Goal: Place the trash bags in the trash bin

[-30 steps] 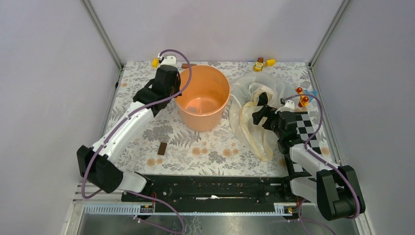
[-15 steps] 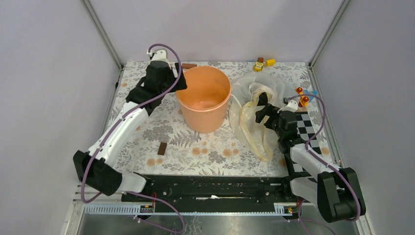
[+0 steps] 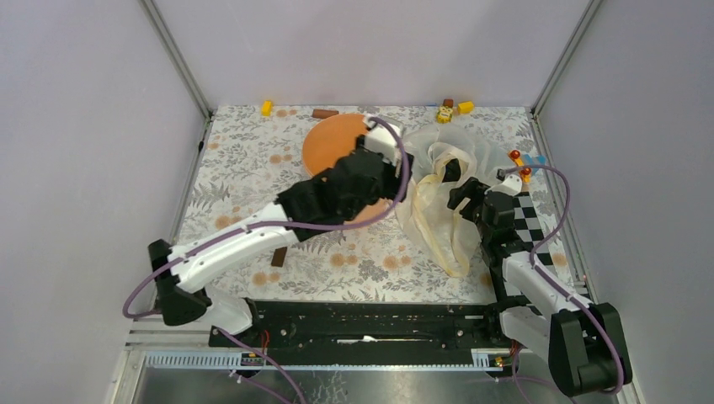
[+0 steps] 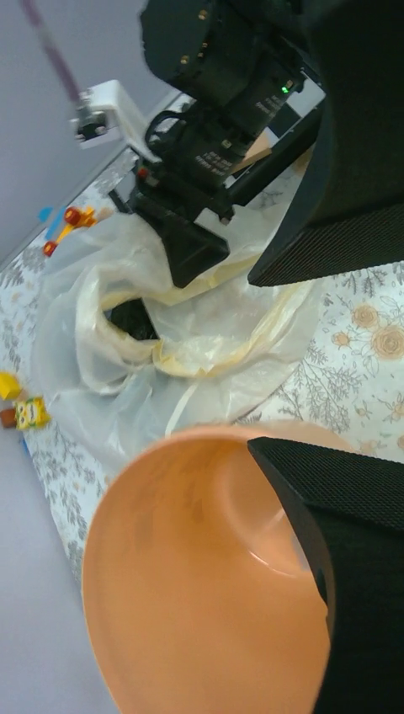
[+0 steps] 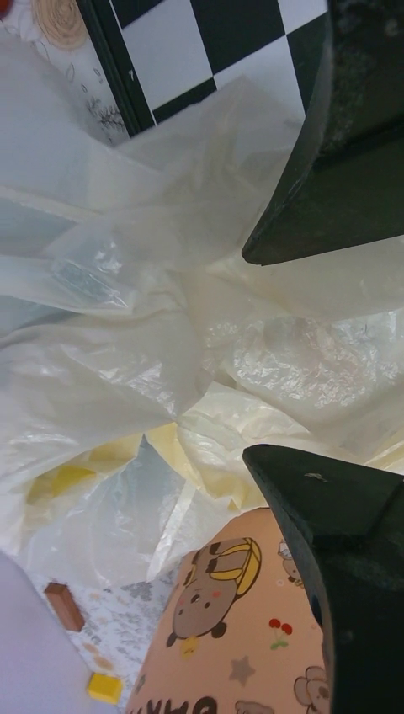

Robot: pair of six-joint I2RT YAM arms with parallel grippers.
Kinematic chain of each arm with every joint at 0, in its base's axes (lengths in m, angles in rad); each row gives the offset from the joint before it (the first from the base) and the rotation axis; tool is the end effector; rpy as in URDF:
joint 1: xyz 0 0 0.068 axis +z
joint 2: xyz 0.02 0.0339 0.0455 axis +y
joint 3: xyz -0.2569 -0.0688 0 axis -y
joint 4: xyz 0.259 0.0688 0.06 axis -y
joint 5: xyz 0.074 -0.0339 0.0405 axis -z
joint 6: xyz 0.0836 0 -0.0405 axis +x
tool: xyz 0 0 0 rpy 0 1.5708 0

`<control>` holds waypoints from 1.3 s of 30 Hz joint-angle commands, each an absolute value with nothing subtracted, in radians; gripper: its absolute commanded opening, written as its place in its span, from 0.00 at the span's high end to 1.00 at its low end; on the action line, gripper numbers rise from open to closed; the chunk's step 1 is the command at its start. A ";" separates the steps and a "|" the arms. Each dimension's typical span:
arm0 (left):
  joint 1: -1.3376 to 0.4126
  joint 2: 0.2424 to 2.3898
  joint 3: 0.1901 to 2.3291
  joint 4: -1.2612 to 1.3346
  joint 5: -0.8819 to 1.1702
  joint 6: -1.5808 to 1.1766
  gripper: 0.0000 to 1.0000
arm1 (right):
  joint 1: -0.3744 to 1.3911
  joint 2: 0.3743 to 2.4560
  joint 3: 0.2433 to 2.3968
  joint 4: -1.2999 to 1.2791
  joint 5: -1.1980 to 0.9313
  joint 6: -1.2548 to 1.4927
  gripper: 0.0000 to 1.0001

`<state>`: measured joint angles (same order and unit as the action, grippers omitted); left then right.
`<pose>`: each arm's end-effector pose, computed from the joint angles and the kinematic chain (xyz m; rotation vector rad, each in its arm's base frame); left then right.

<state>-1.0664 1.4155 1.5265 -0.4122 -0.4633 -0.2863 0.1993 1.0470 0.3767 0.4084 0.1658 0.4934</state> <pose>0.2130 -0.3086 0.4115 0.4046 1.8260 -0.5105 0.2800 0.0425 0.1816 0.3853 1.8013 0.3351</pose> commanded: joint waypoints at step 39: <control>-0.802 1.947 1.463 -0.137 -0.058 -0.267 0.28 | 0.205 0.888 0.336 0.349 0.379 0.610 0.15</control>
